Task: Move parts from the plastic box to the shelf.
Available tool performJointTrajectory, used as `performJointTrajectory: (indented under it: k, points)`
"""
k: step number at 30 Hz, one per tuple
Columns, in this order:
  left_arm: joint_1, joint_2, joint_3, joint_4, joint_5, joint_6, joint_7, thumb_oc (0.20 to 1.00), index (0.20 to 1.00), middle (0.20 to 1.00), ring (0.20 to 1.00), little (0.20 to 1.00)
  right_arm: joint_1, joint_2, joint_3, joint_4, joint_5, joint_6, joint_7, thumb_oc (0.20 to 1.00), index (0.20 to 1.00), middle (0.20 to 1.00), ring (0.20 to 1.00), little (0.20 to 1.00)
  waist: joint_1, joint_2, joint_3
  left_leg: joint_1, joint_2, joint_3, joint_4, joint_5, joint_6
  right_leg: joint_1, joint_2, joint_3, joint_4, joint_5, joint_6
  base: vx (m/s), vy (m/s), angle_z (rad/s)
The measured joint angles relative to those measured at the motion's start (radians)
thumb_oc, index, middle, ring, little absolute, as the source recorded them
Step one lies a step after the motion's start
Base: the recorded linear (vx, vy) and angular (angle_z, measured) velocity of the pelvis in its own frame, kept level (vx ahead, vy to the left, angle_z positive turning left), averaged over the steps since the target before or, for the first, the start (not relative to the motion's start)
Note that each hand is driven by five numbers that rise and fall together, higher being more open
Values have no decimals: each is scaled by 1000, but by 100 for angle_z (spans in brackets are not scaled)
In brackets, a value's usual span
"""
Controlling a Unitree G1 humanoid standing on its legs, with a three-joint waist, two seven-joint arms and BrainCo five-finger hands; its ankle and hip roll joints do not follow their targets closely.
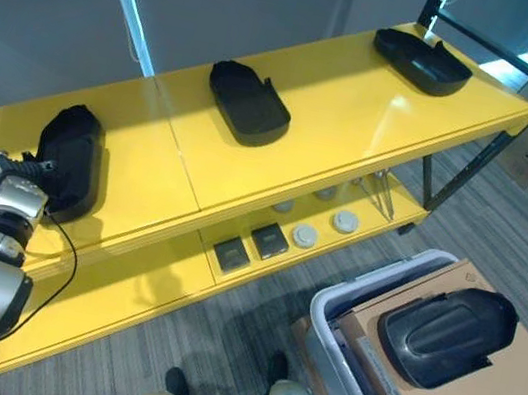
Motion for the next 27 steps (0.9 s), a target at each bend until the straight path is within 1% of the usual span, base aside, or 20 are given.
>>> performJointTrajectory:
  k: [5,6,7,9,10,12,13,14,15,16,17,18,19,20,21,22,25,26,27]
  points:
    - [-3,35,0,-53,-5,-21,16,1000,1000,1000,1000,1000,6,1,4,-2,-1,1,2,1000,1000,1000,1000,1000,8,-1,-3,15,0,-6,-3,-4,-5,26,0,-8,-9,2,0,32,8,4]
    - [-3,51,0,-101,-16,-45,21,1000,1000,1000,1000,1000,16,2,5,-3,-1,1,2,1000,1000,1000,1000,1000,11,-1,-8,16,-1,-13,-3,-3,-4,34,0,-13,-13,2,0,28,6,14]
    - [-3,69,-1,-157,-20,-90,35,1000,1000,1000,1000,1000,27,3,5,-2,-2,0,2,1000,1000,1000,1000,1000,22,0,-18,16,-2,-17,-6,-1,-1,36,0,-16,-16,2,1,44,0,12]
    - [-6,91,-1,-222,-31,-140,63,1000,1000,1000,1000,1000,34,6,5,-2,-2,2,1,1000,1000,1000,1000,1000,35,1,-25,21,-3,-20,-9,2,2,44,-1,-20,-18,3,2,37,-6,8]
    - [15,107,9,-324,-54,-155,71,1000,1000,1000,1000,1000,40,10,0,-6,-2,4,0,1000,1000,1000,1000,1000,45,1,-25,30,-5,-23,-19,4,1,57,-1,-29,-26,4,3,17,-6,11]
    - [48,148,14,-529,-75,-223,82,1000,1000,1000,1000,1000,64,20,-15,-6,-2,7,-1,1000,1000,1000,1000,1000,69,-1,-28,35,-7,-35,-23,4,1,71,-1,-40,-34,4,4,22,-3,17]
    - [62,165,29,-620,-81,-238,82,1000,1000,1000,1000,1000,69,24,-23,-6,-2,8,-1,1000,1000,1000,1000,1000,78,-1,-28,37,-8,-39,-25,4,1,73,-2,-41,-35,3,5,23,2,18]
    - [143,179,140,-842,-100,-261,60,1000,1000,1000,1000,1000,71,37,-46,-4,-4,8,-3,1000,1000,1000,1000,1000,91,0,-30,46,-11,-46,-32,0,-4,90,-3,-49,-46,4,6,18,4,14]
    - [179,179,170,-901,-100,-278,52,1000,1000,1000,1000,1000,72,39,-52,1,-5,8,-4,1000,1000,1000,1000,1000,92,1,-37,50,-12,-49,-34,-1,-5,95,-3,-52,-51,4,7,15,2,12]
    - [217,174,198,-958,-102,-276,36,1000,1000,1000,1000,1000,78,42,-52,-5,-9,11,-5,1000,1000,1000,1000,1000,106,4,-49,49,-12,-50,-34,-2,-5,95,-4,-55,-51,3,9,13,-1,5]
    - [282,159,256,-1036,-110,-267,9,1000,1000,1000,1000,1000,81,43,-61,-13,-19,9,-6,1000,1000,1000,1000,1000,109,8,-57,49,-13,-51,-35,-5,-5,97,-5,-57,-54,2,10,10,-5,7]
    - [370,125,305,-1123,-118,-264,-22,1000,1000,1000,1000,1000,88,48,-76,-21,-30,10,-7,1000,1000,1000,1000,1000,116,10,-59,49,-14,-57,-35,-6,-4,110,-5,-66,-63,2,11,4,-2,10]
    - [455,78,345,-1217,-120,-264,-54,1000,1000,1000,1000,1000,102,53,-89,-35,-38,12,-9,1000,1000,1000,1000,1000,126,12,-60,50,-14,-61,-37,-10,-5,120,-6,-69,-71,2,12,-6,2,13]
    - [520,44,363,-1268,-122,-266,-80,1000,1000,1000,1000,1000,114,55,-94,-47,-41,13,-9,1000,1000,1000,1000,1000,132,13,-61,52,-15,-64,-36,-13,-5,126,-6,-72,-77,2,12,-15,8,20]
    - [679,-74,368,-1330,-133,-277,-157,1000,1000,1000,1000,1000,142,64,-109,-56,-41,22,-13,1000,1000,1000,1000,1000,163,14,-76,52,-17,-77,-34,-13,-5,126,-7,-84,-86,0,14,-28,11,19]
    - [736,-115,361,-1328,-139,-272,-187,1000,1000,1000,1000,1000,146,69,-111,-50,-41,25,-14,1000,1000,1000,1000,1000,172,9,-77,51,-17,-79,-34,-12,-3,125,-7,-88,-86,-1,14,-31,10,21]
    - [827,-156,350,-1272,-159,-269,-234,1000,1000,1000,1000,1000,149,85,-111,-48,-40,32,-30,1000,1000,1000,1000,1000,211,-1,-71,45,-18,-88,-34,-10,-2,124,-9,-96,-84,-2,13,-34,4,10]
    - [858,-191,348,-1220,-188,-273,-250,1000,1000,1000,1000,1000,149,93,-110,-48,-40,34,-40,1000,1000,1000,1000,1000,225,-5,-71,43,-21,-94,-34,-10,-2,125,-13,-99,-83,-4,16,-34,-3,13]
    - [867,-204,345,-1199,-198,-272,-254,1000,1000,1000,1000,1000,148,94,-110,-48,-40,34,-46,1000,1000,1000,1000,1000,228,-6,-72,43,-24,-99,-35,-10,-2,126,-15,-102,-82,-5,17,-27,-3,16]
